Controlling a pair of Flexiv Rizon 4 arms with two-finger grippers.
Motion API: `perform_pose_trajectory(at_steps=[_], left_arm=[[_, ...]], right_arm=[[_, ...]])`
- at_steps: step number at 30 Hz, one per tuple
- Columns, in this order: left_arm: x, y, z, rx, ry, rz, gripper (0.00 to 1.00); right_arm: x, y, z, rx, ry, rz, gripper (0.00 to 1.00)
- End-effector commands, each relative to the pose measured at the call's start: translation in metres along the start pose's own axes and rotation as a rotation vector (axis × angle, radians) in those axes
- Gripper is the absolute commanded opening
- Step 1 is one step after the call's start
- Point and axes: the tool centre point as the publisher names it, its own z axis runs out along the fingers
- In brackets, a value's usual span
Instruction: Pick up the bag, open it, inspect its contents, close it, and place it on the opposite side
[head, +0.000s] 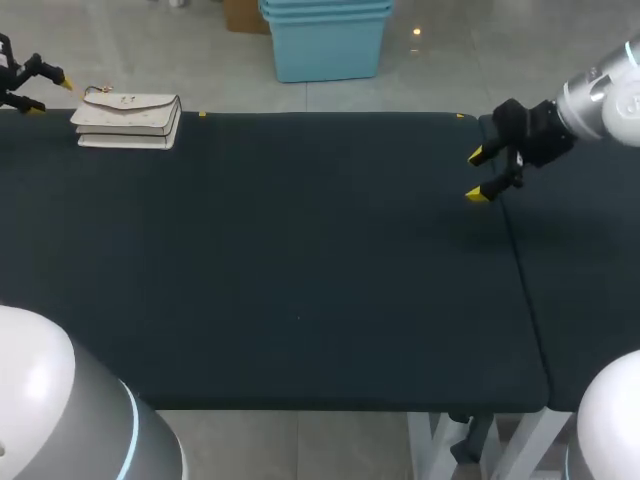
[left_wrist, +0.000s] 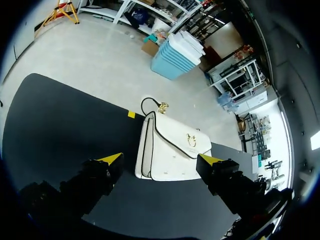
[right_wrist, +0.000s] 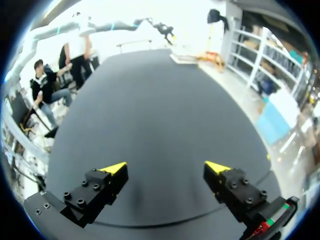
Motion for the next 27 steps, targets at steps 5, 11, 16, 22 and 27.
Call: perform_pose_trajectory(at_steps=[5, 11, 16, 22, 27], left_arm=[[-0.011, -0.011, 0.014, -0.866, 0.245, -0.014, 1.00], [-0.011, -0.013, 0.026, -0.901, 0.301, -0.046, 1.00], [-0.010, -0.011, 0.040, -0.933, 0.340, -0.067, 0.87], [-0.010, -0.009, 0.055, -0.933, 0.342, -0.095, 0.71], [-0.011, -0.008, 0.064, -0.918, 0.348, -0.110, 0.54]], right_arm=[[0.005, -0.002, 0.006, -0.016, 0.109, -0.005, 1.00], [0.007, -0.003, 0.007, -0.021, 0.120, -0.006, 1.00], [0.007, -0.003, 0.007, -0.021, 0.120, -0.006, 1.00], [0.007, -0.003, 0.007, -0.021, 0.120, -0.006, 1.00], [0.007, -0.003, 0.007, -0.021, 0.120, -0.006, 1.00]])
